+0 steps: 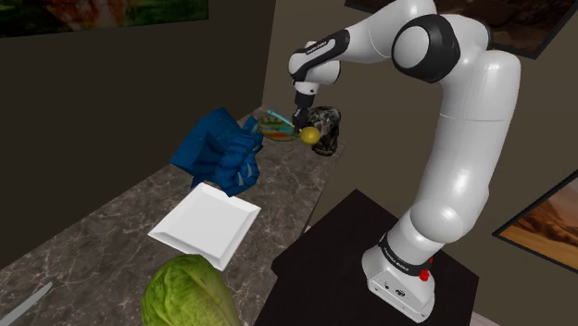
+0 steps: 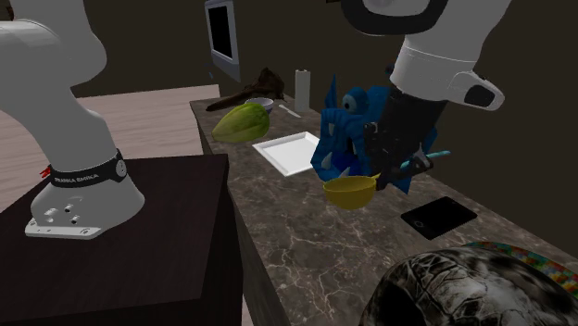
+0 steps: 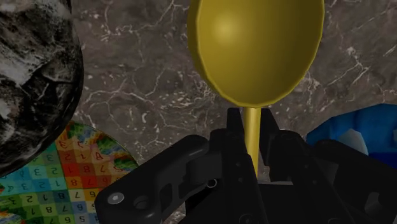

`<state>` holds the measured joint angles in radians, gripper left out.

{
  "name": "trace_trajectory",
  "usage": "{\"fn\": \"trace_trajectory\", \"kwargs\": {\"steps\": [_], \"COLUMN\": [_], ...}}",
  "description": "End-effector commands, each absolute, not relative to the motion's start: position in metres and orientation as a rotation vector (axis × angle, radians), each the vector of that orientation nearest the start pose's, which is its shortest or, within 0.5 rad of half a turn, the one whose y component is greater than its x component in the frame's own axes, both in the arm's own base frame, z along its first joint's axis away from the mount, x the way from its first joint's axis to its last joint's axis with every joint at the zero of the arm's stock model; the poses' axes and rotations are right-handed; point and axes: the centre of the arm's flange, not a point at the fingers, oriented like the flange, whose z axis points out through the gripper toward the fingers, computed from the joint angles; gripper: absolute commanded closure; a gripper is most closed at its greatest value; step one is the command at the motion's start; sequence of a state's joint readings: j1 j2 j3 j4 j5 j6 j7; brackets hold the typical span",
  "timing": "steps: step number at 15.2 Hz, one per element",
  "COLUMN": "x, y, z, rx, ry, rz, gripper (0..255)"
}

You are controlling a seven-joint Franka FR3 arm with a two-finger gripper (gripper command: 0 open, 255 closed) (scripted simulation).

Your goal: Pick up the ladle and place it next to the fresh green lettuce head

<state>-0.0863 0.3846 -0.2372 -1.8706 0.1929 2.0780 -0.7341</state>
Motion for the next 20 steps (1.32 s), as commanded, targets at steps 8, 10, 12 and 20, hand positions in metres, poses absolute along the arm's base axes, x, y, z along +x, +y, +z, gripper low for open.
{"fn": "trace_trajectory", "kwargs": {"steps": [8, 10, 12, 20], "x": [0.579, 0.564, 0.549, 0.489], "y": [-0.167, -0.145, -0.124, -0.037], "z": [0.341, 0.341, 0.341, 0.341], "rx": [-2.958, -2.958, -2.958, -2.958], "ry": [-0.466, -0.466, -0.466, -0.466], "rz": [0.157, 0.157, 0.157, 0.157], "gripper": [255, 255, 255, 255]}}
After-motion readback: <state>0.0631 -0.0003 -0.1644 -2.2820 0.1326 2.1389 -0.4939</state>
